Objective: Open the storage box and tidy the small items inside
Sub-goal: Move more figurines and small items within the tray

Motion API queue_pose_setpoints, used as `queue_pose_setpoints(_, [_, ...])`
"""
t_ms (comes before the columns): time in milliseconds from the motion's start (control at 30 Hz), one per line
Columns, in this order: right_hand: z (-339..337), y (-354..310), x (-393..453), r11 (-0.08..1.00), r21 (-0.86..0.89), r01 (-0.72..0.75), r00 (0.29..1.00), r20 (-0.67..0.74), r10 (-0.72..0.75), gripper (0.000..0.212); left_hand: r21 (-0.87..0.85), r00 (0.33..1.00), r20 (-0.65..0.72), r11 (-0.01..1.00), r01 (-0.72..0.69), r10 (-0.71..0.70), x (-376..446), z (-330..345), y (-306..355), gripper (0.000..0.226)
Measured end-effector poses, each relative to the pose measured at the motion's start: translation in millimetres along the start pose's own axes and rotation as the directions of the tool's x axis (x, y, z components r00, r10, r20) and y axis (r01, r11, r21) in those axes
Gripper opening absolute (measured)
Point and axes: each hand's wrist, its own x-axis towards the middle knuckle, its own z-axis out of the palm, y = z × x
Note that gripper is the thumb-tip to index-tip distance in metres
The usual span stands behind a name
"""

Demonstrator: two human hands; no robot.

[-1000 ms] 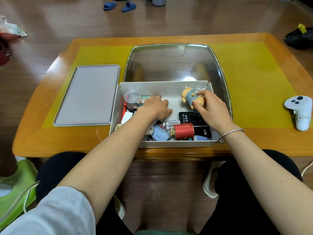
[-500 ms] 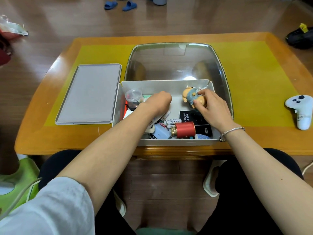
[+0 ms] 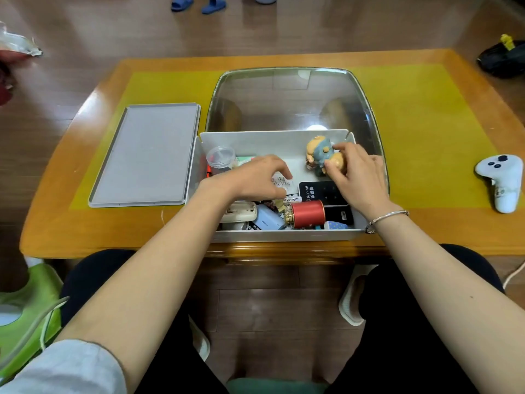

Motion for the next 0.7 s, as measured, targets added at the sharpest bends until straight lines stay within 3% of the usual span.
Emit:
queue_pose_setpoints(100, [-1.1, -0.3, -1.0, 0.999, -0.032, 0.036, 0.999, -0.038, -0.037, 0.034, 0.148, 0.992, -0.08, 0.983, 0.11, -0.099, 5.4, 2.2, -8.3, 0.06])
queue_pose_setpoints(233, [-3.9, -0.5, 0.3, 0.993, 0.015, 0.119, 0.992, -0.034, -0.118, 0.034, 0.311, 0.972, 0.035, 0.927, 0.21, -0.232, 14.9, 17.3, -9.2, 0.082])
queue_pose_setpoints(367, [-4.7, -0.5, 7.1, 0.98, 0.036, 0.198, 0.98, 0.017, -0.198, 0.035, 0.41, 0.984, -0.002, 0.898, 0.163, -0.178, 17.4, 19.6, -10.2, 0.053])
queue_pose_setpoints(567, [-8.0, -6.2, 18.8, 0.974, 0.104, 0.201, 0.979, 0.015, -0.203, 0.037, 0.328, 0.993, -0.106, 0.94, 0.089, -0.057, 6.9, 3.6, -8.4, 0.053])
queue_pose_setpoints(700, [-9.0, -11.9, 24.5, 0.971, 0.158, 0.178, 0.98, 0.065, -0.19, 0.038, 0.243, 0.998, 0.009, 0.968, 0.058, -0.062, -8.0, -16.2, -13.3, 0.046])
